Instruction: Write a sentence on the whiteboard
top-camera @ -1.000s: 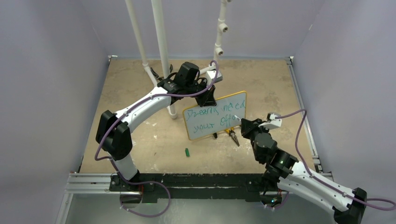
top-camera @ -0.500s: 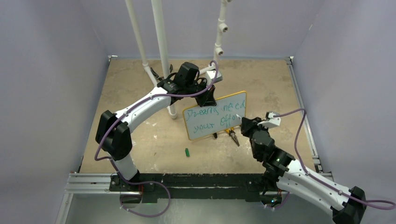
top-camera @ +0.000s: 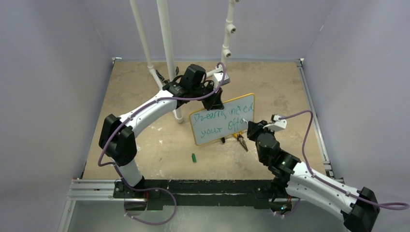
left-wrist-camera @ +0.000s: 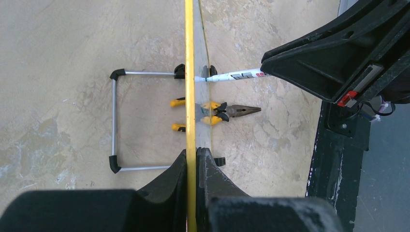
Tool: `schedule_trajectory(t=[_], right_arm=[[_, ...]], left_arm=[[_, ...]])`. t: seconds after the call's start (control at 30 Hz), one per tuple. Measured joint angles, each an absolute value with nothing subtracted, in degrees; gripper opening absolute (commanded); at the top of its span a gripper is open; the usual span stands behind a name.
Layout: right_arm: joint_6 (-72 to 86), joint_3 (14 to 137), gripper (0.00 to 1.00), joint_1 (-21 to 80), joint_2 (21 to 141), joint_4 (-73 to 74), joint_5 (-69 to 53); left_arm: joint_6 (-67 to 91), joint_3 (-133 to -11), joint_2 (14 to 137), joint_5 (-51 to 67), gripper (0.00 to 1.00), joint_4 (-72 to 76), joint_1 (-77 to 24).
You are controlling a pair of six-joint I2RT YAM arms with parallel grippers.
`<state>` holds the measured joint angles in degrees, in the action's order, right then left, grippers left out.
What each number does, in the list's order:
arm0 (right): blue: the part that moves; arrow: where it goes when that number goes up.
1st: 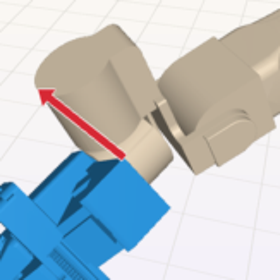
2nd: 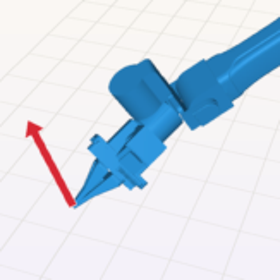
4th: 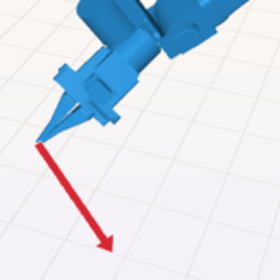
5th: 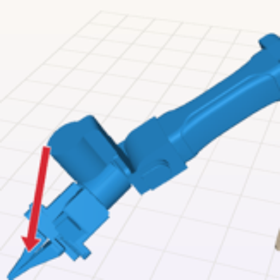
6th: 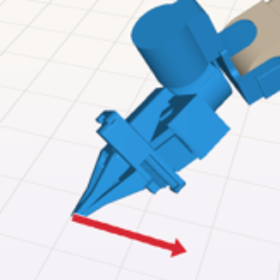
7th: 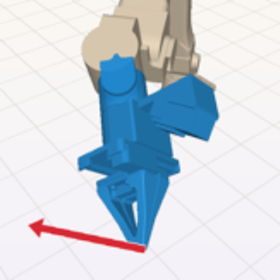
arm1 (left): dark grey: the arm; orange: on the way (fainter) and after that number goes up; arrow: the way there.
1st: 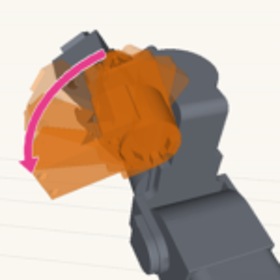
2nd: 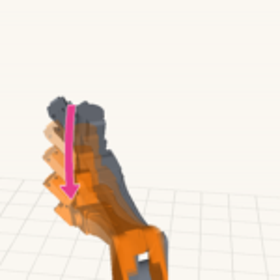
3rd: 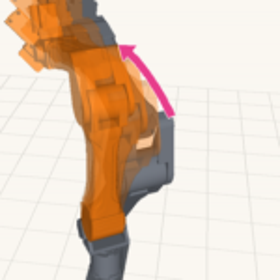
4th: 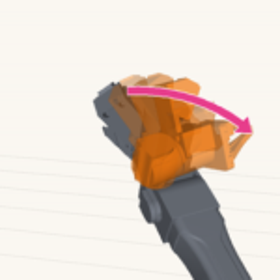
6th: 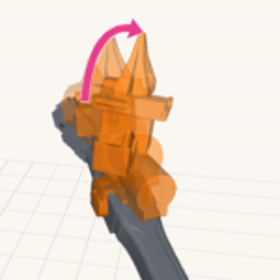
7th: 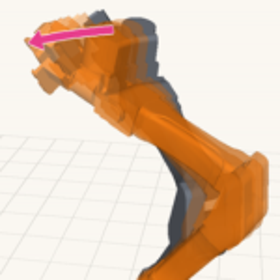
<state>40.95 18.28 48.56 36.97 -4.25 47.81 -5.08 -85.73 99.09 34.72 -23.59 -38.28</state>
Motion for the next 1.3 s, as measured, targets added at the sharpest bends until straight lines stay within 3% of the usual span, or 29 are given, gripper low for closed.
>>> schedule_trajectory(t=[0.67,1.3], right_arm=[[45.8,18.3,0.0,48.3,40.1,0.1,50.1],[45.0,18.3,0.0,48.3,35.7,-0.9,50.3]], left_arm=[[-5.0,-85.7,99.1,34.6,0.0,-23.6,-38.3],[-5.1,-85.7,99.0,35.1,0.0,-23.6,-38.3]])
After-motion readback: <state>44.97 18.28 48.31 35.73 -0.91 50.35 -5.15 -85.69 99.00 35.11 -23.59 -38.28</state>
